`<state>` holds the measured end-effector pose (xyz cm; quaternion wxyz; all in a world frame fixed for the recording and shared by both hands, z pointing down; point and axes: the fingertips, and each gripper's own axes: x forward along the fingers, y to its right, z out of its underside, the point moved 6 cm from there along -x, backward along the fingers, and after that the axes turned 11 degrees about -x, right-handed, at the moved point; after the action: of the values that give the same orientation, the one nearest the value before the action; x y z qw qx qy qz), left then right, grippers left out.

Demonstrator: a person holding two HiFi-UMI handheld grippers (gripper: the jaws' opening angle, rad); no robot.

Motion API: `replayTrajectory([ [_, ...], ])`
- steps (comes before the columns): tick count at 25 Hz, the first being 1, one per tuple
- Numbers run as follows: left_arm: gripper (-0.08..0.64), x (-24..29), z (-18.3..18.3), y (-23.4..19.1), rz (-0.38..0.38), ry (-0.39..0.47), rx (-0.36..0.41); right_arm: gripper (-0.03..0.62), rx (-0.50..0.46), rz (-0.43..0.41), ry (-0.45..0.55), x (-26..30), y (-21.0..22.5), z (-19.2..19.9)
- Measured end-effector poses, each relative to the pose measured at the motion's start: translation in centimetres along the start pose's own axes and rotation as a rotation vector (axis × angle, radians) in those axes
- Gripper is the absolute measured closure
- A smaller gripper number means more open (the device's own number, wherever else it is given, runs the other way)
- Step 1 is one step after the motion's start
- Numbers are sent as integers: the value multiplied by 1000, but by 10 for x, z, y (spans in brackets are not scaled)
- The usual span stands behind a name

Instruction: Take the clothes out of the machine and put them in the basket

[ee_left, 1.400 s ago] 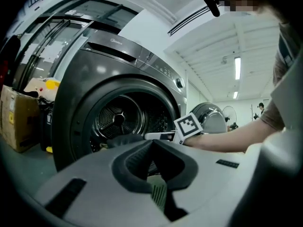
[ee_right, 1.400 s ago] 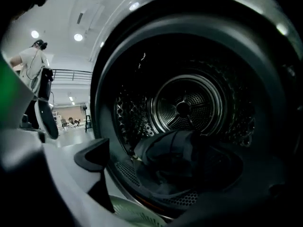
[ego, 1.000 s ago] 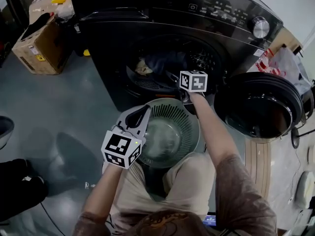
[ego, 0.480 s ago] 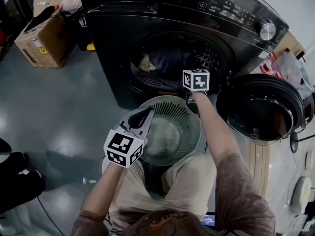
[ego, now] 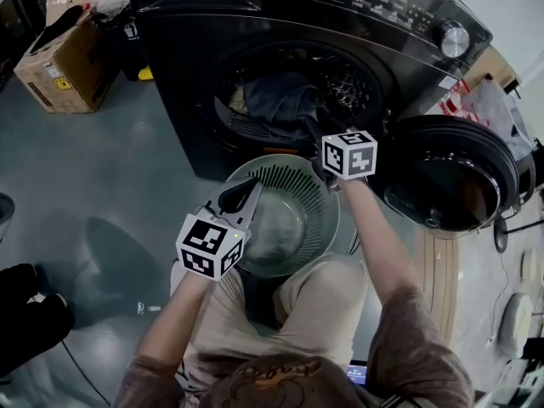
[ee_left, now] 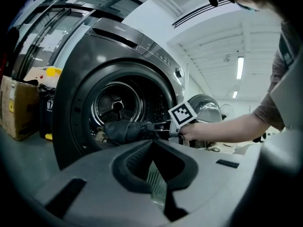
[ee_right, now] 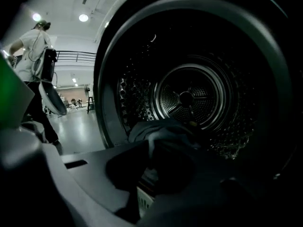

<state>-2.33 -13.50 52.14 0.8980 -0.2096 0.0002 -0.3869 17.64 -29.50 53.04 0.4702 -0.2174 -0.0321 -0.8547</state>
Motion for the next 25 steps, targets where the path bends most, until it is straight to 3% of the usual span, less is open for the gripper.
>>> replayTrajectory([
  [4,554,4,2,3,15,0,-3,572,21,-60,10,-35,-24,17],
  [12,554,10,3,7,44,-13,11,574,20,-64,13,-115,-51,62],
  [18,554,11,3,14,62,-24,20,575,14,-84,67,-184,-66,71],
  [25,554,13,1,22,85,-26,43,575,43,-98,48,-233,-71,84],
])
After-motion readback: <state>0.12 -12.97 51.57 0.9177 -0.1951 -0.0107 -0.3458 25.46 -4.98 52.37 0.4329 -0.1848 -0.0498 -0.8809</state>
